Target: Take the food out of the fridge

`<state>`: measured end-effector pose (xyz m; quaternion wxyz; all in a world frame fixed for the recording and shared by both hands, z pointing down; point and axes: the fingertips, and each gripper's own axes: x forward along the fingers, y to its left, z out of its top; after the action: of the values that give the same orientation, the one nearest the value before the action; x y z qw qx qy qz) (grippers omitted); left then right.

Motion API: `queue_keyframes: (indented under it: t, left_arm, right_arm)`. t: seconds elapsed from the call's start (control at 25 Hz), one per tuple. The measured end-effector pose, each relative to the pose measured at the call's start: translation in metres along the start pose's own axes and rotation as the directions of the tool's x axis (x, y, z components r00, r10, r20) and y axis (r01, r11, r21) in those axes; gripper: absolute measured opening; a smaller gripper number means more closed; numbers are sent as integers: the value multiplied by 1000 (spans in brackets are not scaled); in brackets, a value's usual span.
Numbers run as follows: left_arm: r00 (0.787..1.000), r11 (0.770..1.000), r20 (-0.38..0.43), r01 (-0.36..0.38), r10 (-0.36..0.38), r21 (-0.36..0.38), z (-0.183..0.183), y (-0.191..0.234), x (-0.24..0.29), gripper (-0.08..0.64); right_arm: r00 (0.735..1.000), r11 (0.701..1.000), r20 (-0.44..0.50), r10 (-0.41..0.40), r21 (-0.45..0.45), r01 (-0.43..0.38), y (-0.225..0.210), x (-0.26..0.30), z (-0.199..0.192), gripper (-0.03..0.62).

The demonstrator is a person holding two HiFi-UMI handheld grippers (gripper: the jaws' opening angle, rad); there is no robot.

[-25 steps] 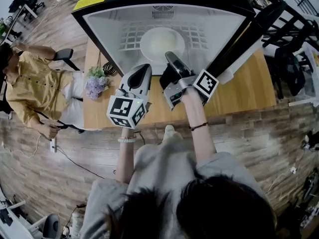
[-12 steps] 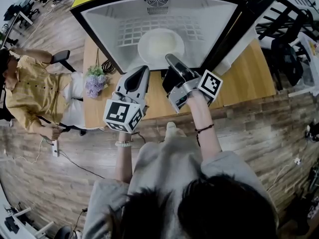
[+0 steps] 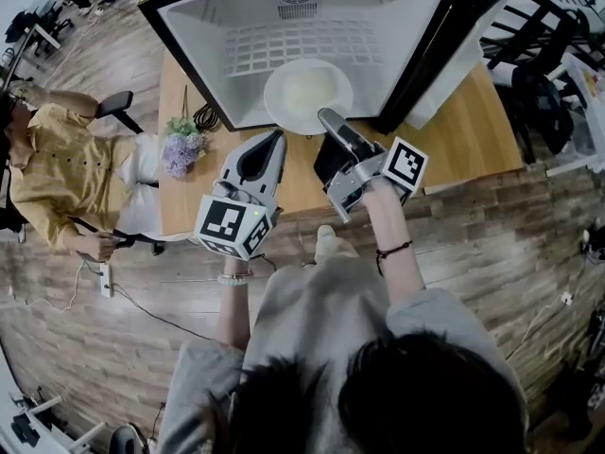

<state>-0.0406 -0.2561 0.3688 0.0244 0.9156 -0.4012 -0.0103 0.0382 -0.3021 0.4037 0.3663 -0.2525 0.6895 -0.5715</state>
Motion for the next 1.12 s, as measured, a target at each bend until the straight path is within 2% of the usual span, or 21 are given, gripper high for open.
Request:
queue_keyframes:
  t: [0.4,1.12]
  left_arm:
    - [999,999,8,44,-44,-5,-2,-22,-26,8]
    - [998,998,7,66,-66,-1,-2,-35,-38,8]
  right_arm:
    - [1000,1000,0,-3,1,3,3,-30,-22,66]
    - [999,1000,25,-23,-2,23,3,-50,-32,66]
